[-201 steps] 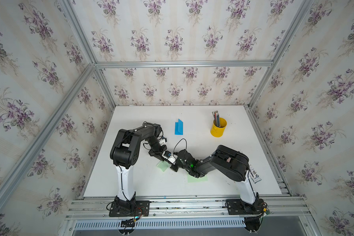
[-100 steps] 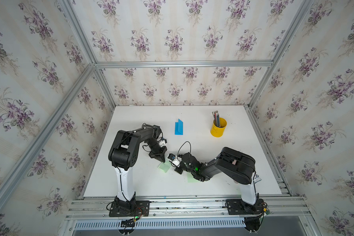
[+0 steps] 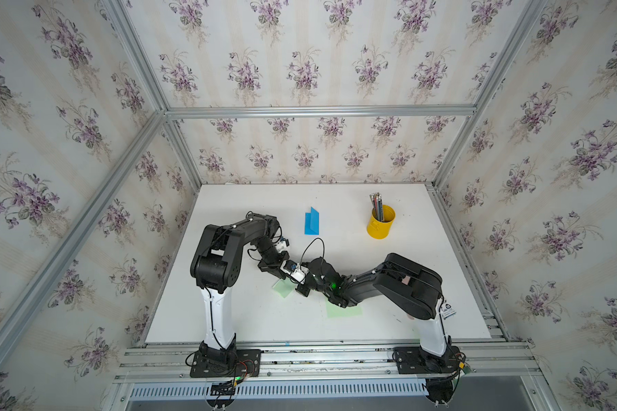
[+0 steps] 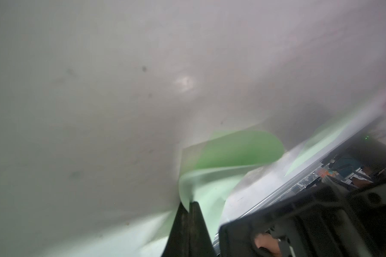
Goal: Fold the square paper along the opposite sides
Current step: Smooth out the paper at the center of the board.
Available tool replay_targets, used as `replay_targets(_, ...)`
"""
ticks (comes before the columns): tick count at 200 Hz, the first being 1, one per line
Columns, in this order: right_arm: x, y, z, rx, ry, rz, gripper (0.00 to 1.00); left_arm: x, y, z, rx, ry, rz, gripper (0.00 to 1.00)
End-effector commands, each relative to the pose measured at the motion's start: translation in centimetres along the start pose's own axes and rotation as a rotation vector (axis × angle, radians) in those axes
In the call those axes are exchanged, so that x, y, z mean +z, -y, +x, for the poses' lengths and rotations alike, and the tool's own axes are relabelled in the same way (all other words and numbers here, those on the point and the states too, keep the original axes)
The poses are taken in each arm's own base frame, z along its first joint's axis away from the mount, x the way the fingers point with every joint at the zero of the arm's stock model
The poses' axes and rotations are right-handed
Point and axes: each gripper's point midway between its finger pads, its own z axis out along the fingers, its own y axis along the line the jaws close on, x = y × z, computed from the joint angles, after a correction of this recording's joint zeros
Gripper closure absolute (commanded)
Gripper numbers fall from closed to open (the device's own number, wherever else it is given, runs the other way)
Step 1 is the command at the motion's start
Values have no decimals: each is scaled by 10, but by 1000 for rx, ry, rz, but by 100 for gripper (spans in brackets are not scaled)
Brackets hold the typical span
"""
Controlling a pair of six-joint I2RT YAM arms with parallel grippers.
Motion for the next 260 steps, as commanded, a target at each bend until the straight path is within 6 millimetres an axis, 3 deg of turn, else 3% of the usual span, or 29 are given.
replay_targets(1,1,-11,3,24,17,-42,100,2,-32,-19,26,59,-149,100)
replay_targets(93,3,-28,29,-34,-55,-56,100,8,-33,-18,0,53,-119,100)
replay_targets(170,-3,-46,29,-67,-59,-78,100,6,-35,-15,-28,60,-121,100)
replay_targets(260,-6,-73,46,-71,-102,-154,100,4,-35,-18,-24,69,-119,100)
